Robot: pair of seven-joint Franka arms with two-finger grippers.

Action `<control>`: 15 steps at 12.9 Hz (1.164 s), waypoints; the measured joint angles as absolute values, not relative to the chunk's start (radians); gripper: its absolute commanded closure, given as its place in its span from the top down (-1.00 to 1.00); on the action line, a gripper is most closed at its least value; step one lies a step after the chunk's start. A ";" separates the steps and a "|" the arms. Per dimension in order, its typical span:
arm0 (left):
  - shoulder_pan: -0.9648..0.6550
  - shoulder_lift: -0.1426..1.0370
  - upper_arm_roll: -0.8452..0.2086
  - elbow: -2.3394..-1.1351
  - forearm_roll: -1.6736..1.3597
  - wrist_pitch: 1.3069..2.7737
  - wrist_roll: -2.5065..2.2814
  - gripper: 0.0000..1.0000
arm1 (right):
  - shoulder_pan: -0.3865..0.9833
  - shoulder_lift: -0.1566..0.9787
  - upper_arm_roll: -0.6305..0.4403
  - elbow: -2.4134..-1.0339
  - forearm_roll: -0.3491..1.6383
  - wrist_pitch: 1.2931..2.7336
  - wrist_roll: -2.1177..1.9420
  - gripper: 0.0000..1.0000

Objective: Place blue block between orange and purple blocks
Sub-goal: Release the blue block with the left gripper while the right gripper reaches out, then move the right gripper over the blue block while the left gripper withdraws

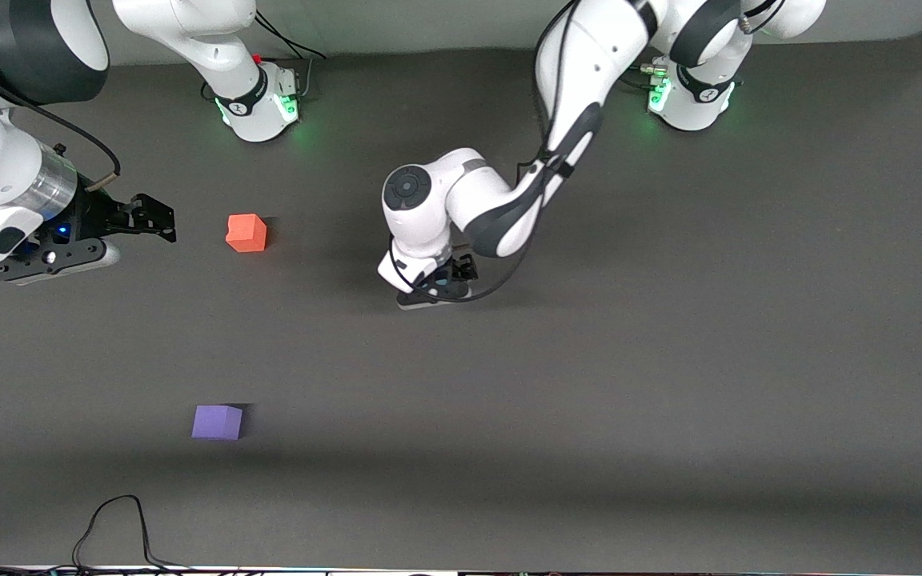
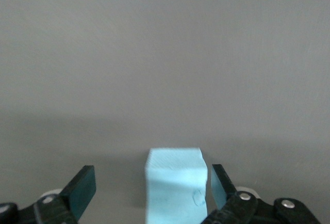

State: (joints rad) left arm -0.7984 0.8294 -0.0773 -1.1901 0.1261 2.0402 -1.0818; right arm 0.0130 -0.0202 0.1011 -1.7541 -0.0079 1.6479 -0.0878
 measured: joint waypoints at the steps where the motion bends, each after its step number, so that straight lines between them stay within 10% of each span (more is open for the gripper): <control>1: -0.754 0.785 -0.081 -1.186 0.092 2.002 -1.045 1.00 | 0.013 -0.019 0.101 -1.754 -0.012 1.648 -0.088 1.00; 15: 0.003 0.132 -0.079 -1.640 -0.040 1.737 -0.229 1.00 | 0.248 0.003 0.115 -1.753 0.051 1.652 0.168 1.00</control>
